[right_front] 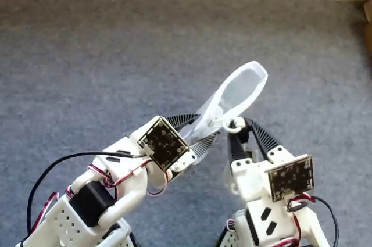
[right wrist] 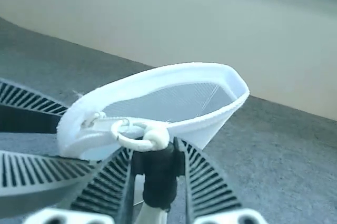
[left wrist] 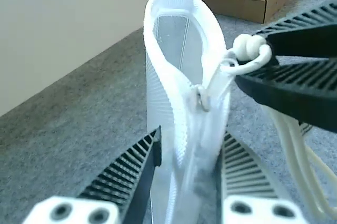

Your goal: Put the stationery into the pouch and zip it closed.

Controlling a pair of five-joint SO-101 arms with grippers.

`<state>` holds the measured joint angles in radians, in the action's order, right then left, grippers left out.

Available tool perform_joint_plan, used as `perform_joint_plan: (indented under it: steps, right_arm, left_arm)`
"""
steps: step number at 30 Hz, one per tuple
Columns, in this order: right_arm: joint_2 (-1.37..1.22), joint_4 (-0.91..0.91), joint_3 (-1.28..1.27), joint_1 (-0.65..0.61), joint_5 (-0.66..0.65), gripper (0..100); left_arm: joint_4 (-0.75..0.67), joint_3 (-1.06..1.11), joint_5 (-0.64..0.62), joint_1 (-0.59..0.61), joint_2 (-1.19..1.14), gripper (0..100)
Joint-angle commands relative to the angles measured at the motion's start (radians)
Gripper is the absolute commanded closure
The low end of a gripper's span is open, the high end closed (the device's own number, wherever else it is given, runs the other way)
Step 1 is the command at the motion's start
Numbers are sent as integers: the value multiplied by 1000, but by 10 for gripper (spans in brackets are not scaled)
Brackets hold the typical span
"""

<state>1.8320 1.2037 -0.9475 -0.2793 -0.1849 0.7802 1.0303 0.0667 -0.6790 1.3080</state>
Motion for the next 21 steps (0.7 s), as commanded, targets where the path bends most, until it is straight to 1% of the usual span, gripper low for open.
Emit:
perform_joint_plan:
  steps: [1, 6, 9, 11, 12, 16, 20, 21]
  right_arm:
    - [-1, 27, 59, -31, -20, 994]
    - [-4, 71, 113, -31, -21, 994]
    - [-4, 91, 145, -50, -21, 994]
    - [-5, 111, 163, -96, -21, 994]
    - [-5, 120, 171, -127, -21, 994]
    - [-27, 140, 183, -219, -14, 994]
    - [-130, 185, 223, -291, -9, 994]
    - [-153, 202, 245, -317, 9, 994]
  left_arm:
    - [-29, -42, -11, -24, 15, 832]
    - [-26, -36, -11, -15, 13, 844]
    - [-26, -36, -9, -15, 13, 931]
    - [-26, -35, -9, -15, 13, 986]
    - [-26, -35, -9, -15, 13, 998]
    - [-31, -2, -9, -15, 13, 994]
    - [-29, 18, -9, -15, 13, 994]
    - [-26, 19, -6, -15, 13, 994]
